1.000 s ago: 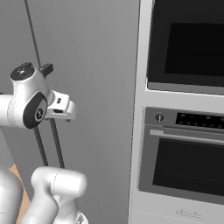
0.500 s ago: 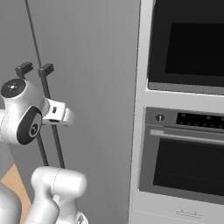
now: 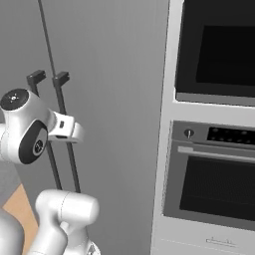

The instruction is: Take the strawberry from the fridge and place it on top of the pancake, located on the dining counter.

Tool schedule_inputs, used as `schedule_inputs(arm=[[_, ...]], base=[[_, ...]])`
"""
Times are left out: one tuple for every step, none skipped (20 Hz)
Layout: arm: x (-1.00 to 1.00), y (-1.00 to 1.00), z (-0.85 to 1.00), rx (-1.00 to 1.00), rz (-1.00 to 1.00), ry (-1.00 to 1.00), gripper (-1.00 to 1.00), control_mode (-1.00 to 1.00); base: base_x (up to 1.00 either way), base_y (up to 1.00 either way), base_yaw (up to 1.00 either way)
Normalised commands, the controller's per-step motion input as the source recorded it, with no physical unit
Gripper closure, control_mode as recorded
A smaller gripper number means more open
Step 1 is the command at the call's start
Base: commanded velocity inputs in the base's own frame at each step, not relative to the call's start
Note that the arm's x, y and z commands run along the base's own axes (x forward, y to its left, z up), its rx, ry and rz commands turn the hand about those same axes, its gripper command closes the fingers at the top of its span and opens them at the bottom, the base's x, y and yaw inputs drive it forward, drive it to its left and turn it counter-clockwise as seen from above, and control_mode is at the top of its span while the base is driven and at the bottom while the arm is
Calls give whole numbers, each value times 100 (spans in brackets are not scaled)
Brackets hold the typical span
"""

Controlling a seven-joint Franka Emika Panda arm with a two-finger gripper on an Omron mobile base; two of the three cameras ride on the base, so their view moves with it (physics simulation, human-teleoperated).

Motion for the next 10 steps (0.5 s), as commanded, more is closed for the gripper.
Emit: schedule_inputs(arm=[[0,0,0,0,0,0,-100,100],[0,0,0,0,0,0,-100,100],[0,0,0,0,0,0,-100,100],[0,0,0,0,0,0,-100,100],[0,0,0,0,0,0,-100,100],[0,0,0,0,0,0,-100,100],[0,0,0,0,0,0,-100,100],[0,0,0,0,0,0,-100,100],[0,0,0,0,0,0,-100,100],[0,0,0,0,0,0,-100,100]], base=[[-19,43,0],[-18,50,0],[-14,59,0],[-9,68,0],[-5,74,0],[-1,76,0],[0,74,0],[0,61,0],[0,44,0],[0,34,0]])
